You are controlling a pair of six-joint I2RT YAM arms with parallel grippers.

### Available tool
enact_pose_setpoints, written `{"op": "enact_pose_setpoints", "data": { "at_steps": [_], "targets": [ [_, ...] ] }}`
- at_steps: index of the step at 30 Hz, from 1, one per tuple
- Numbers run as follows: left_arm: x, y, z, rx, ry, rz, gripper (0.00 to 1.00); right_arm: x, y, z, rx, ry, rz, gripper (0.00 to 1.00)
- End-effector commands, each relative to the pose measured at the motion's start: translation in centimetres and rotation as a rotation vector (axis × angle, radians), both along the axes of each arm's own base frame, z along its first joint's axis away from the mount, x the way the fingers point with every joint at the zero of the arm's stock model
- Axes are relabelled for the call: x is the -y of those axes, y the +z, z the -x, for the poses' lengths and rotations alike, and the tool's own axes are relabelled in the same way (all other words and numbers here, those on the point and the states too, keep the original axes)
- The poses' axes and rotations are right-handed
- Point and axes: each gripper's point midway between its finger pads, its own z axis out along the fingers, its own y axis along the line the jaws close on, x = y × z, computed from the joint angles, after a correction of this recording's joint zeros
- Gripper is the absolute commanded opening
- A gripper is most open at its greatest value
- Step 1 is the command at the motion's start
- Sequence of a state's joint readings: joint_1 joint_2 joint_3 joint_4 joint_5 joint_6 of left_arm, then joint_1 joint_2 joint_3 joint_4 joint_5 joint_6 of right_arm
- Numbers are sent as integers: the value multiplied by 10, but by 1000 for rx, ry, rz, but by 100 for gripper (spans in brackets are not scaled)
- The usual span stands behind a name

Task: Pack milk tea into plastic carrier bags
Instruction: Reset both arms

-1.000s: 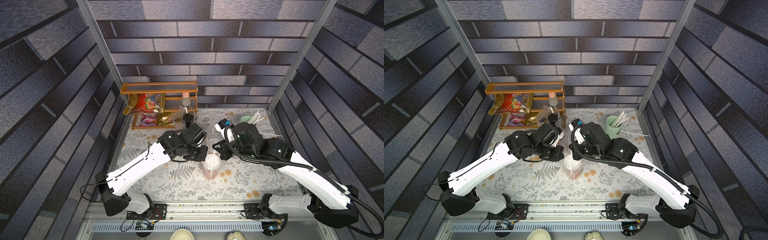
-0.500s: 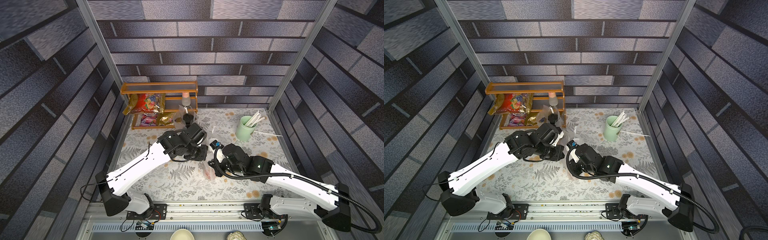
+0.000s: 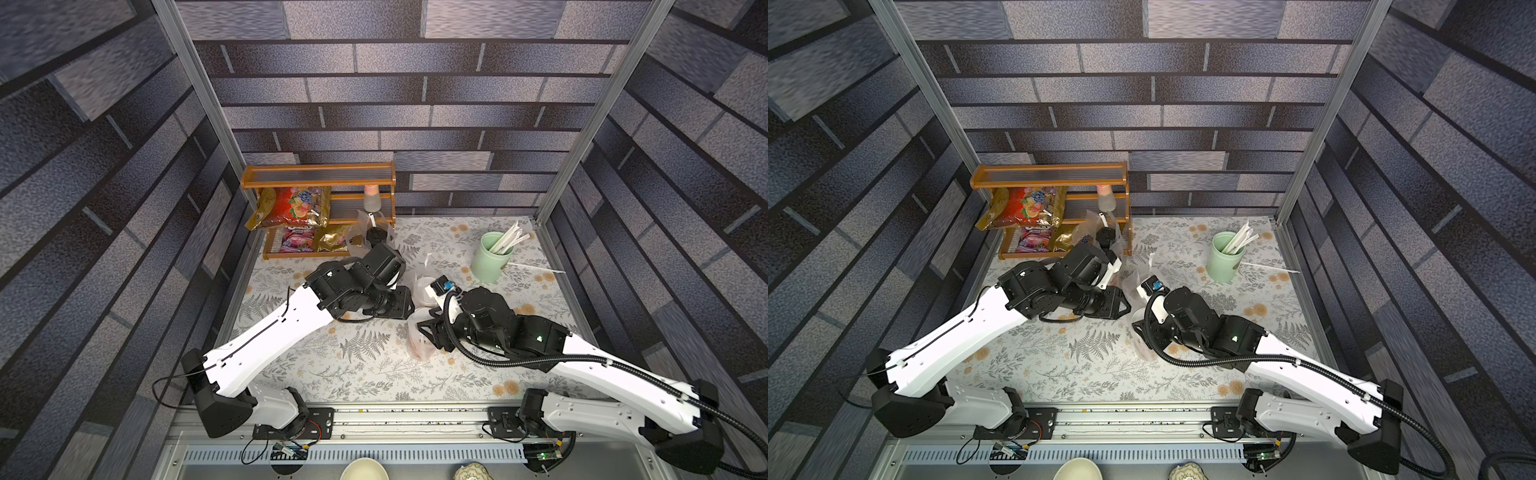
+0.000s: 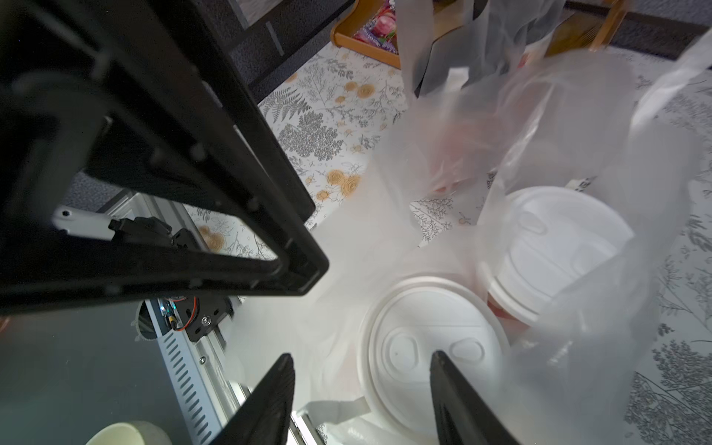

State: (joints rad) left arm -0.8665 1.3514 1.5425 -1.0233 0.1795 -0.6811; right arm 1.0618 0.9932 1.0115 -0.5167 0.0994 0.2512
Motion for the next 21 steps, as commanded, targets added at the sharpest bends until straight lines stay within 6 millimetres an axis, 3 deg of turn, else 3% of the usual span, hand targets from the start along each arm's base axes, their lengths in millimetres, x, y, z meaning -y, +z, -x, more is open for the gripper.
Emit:
{"op": "enact_pose_setpoints", "data": {
  "at_steps": [1,5,8,10,11,12,14,15,18,21],
  "targets": [
    [-23,17,-10,75,49,32,60,24,28,-15,92,-80,42,62],
    [-57,24,-26,109,138,27,74,55,39,-44,117,-216,65,69],
    [-88,13,-41,112,222,-5,82,87,36,-72,133,-365,124,78],
    [-113,-2,-51,96,293,-36,88,113,28,-92,127,-476,166,94],
    [-124,-10,-55,88,323,-49,96,128,22,-103,124,-547,186,100],
    [-136,-19,-60,79,358,-60,100,143,16,-112,112,-613,197,100],
    [-159,-36,-68,60,432,-82,100,174,3,-129,95,-748,224,100],
    [-173,-43,-73,60,479,-89,100,193,-16,-135,76,-820,273,100],
    [-218,-68,-86,74,632,-137,100,241,-43,-150,122,-1015,405,100],
    [-266,-97,-94,99,787,-225,100,277,-73,-159,186,-1149,509,100]
  ]
}}
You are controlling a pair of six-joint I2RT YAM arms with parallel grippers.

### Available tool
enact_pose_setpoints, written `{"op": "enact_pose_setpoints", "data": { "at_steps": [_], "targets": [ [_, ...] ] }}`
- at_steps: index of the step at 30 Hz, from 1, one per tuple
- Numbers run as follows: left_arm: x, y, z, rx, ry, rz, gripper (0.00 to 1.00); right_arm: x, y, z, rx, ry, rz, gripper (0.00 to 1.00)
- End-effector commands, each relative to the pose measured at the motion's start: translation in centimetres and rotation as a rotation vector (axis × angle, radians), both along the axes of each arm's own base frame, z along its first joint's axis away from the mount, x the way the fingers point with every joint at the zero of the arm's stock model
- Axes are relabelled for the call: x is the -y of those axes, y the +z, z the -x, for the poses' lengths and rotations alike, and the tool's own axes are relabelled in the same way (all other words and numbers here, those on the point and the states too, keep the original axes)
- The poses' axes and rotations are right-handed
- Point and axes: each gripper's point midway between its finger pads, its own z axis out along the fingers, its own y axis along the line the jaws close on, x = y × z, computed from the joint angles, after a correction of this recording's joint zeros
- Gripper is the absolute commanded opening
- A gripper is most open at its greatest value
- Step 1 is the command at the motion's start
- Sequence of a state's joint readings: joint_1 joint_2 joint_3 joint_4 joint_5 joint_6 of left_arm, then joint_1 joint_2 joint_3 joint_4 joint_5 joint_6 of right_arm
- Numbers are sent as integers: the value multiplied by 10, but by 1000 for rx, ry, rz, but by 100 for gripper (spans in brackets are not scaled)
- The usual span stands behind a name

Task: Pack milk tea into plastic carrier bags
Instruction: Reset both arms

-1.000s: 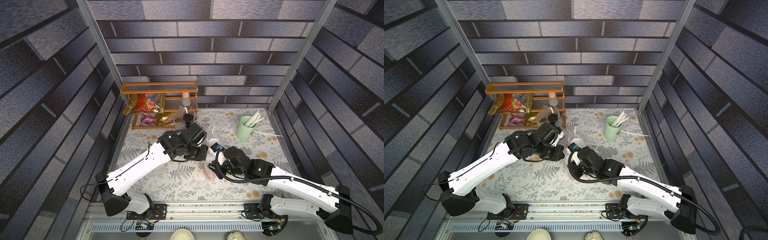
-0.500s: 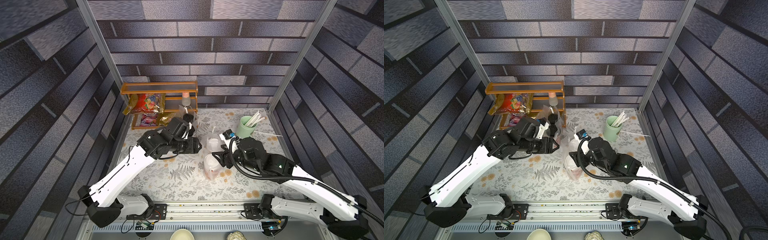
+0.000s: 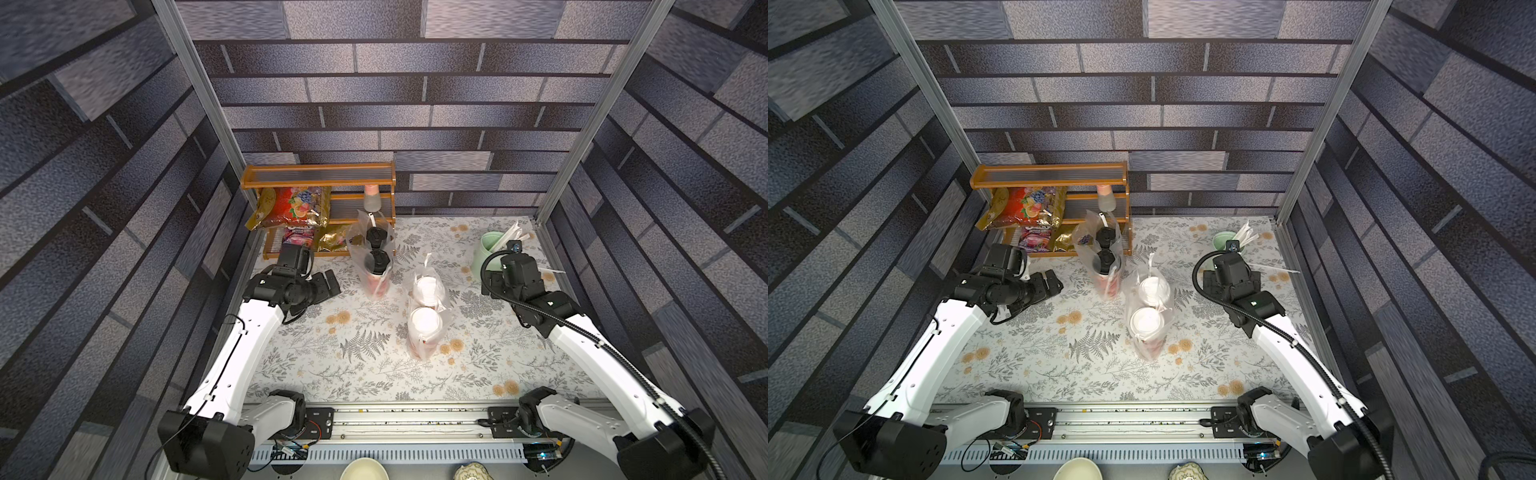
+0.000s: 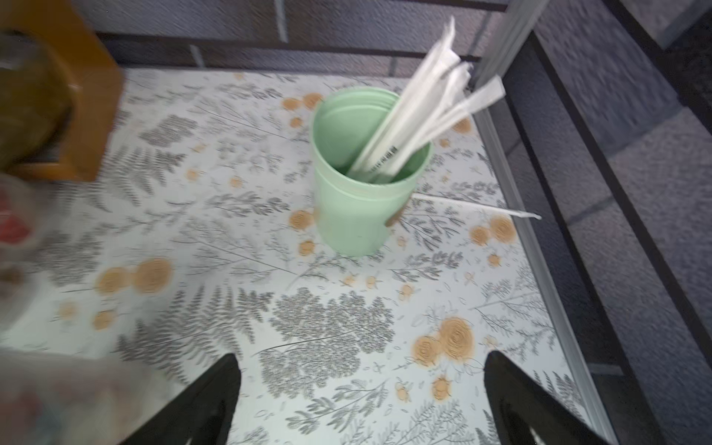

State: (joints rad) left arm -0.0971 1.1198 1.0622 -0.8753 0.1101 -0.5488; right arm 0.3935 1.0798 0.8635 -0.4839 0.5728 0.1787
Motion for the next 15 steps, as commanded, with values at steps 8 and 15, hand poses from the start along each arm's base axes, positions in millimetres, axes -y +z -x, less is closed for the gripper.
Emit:
{"op": "enact_pose_setpoints", "data": {
  "at_steps": [8,15],
  "targets": [
    [-104,-43,-38,255,219,-507,100,51,-74,-42,226,-102,83,100],
    [-119,-74,-70,443,202,-518,100,43,-77,-62,399,-6,-32,100]
  ]
}}
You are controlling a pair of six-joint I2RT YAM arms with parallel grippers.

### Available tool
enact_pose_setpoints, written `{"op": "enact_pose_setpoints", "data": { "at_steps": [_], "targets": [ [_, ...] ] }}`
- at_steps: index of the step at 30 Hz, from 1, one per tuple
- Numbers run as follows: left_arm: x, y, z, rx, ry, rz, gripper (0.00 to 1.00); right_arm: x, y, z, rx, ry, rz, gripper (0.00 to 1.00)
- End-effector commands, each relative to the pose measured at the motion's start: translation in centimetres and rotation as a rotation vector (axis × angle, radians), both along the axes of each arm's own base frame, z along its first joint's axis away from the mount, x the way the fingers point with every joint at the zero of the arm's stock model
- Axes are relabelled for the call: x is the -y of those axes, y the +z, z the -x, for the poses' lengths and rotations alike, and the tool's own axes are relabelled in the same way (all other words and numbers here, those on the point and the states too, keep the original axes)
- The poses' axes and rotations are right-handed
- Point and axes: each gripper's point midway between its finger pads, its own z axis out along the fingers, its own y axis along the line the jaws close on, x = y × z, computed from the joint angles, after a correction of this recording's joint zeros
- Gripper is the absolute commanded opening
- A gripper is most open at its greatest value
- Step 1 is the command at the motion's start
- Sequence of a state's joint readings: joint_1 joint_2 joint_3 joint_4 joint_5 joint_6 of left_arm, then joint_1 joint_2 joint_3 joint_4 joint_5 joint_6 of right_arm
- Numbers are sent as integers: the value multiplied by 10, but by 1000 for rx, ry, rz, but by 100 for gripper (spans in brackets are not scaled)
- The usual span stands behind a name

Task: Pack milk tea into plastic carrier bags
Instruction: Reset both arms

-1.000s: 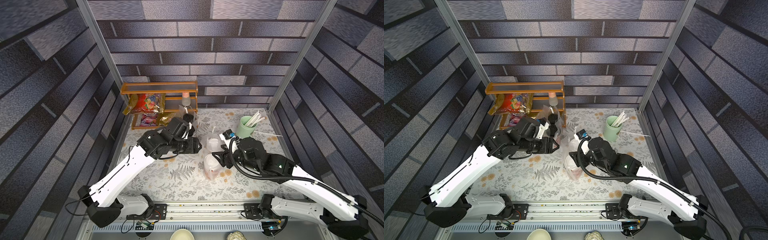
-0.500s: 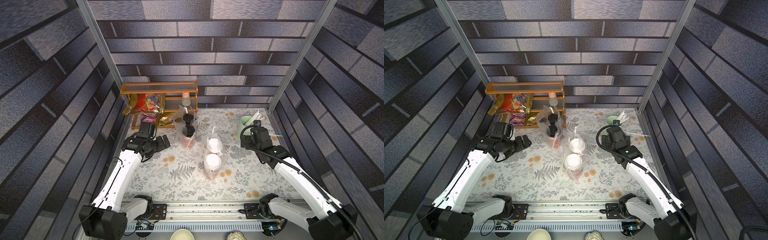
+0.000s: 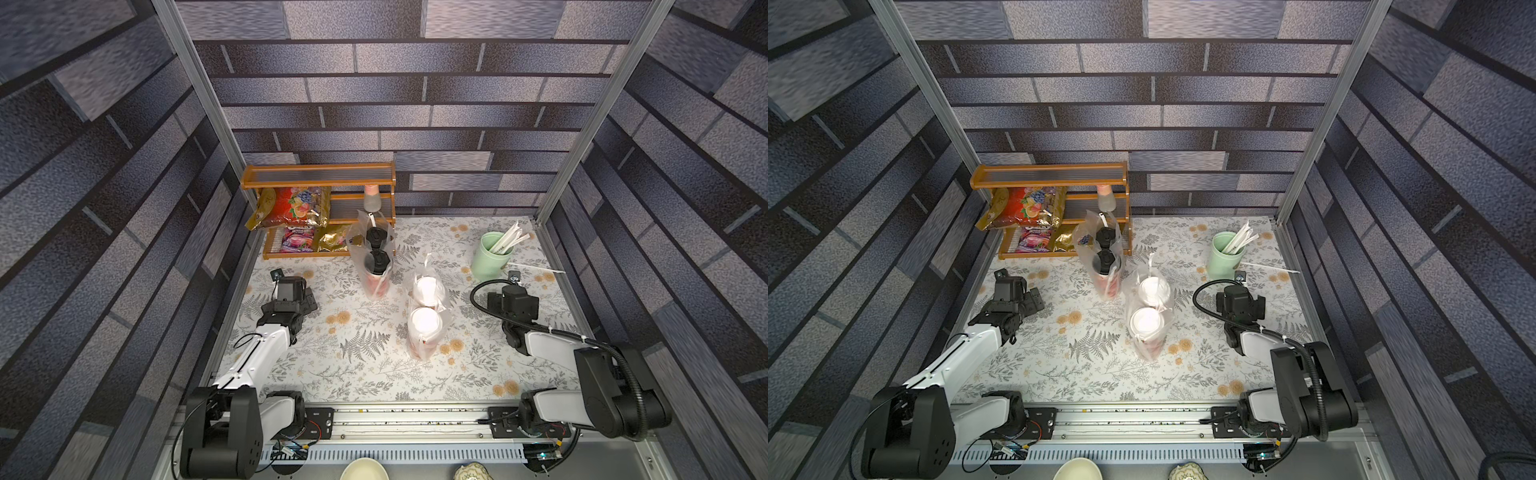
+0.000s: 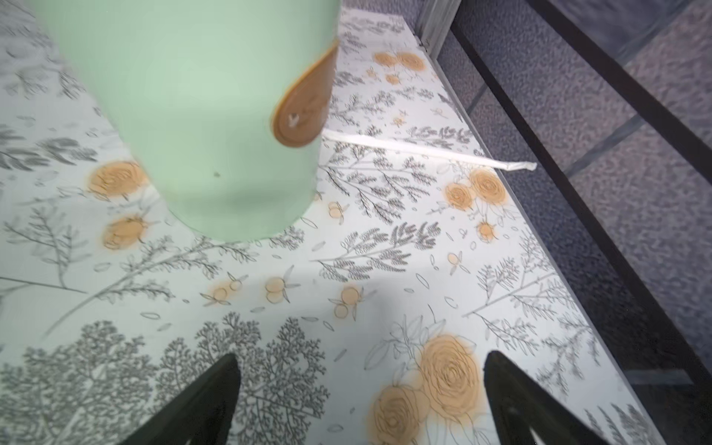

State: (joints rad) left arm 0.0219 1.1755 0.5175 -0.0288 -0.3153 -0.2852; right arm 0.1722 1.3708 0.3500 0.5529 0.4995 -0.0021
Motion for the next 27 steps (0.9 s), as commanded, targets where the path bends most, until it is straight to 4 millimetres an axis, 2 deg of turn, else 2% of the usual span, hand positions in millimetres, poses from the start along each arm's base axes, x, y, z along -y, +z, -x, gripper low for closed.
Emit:
{"op": "enact_pose_setpoints", "data": {
  "at_steps": [1,3,4,7,11,14,16,20,27],
  "targets": [
    [-15,24,-35,250,-20,-15,100,-10,34,-30,226,74,-74,100],
    [-16,21,-38,333,-47,0,100,-16,20,-33,233,120,-81,100],
    [-16,24,-40,361,-57,10,100,-19,26,-34,277,136,-81,100],
    [-12,27,-51,420,-118,35,100,-26,21,-36,224,180,-92,100],
    [11,15,-66,395,-242,-7,100,-8,23,-35,237,68,-79,100],
    [33,4,-77,390,-331,-81,100,-7,21,-35,226,61,-83,100],
    [39,0,-77,333,-357,-89,100,-7,22,-35,223,62,-81,100],
    [29,0,-80,327,-295,-101,100,-7,21,-35,220,62,-80,100],
    [28,2,-78,338,-275,-123,100,-8,21,-36,222,72,-81,100]
  ]
}}
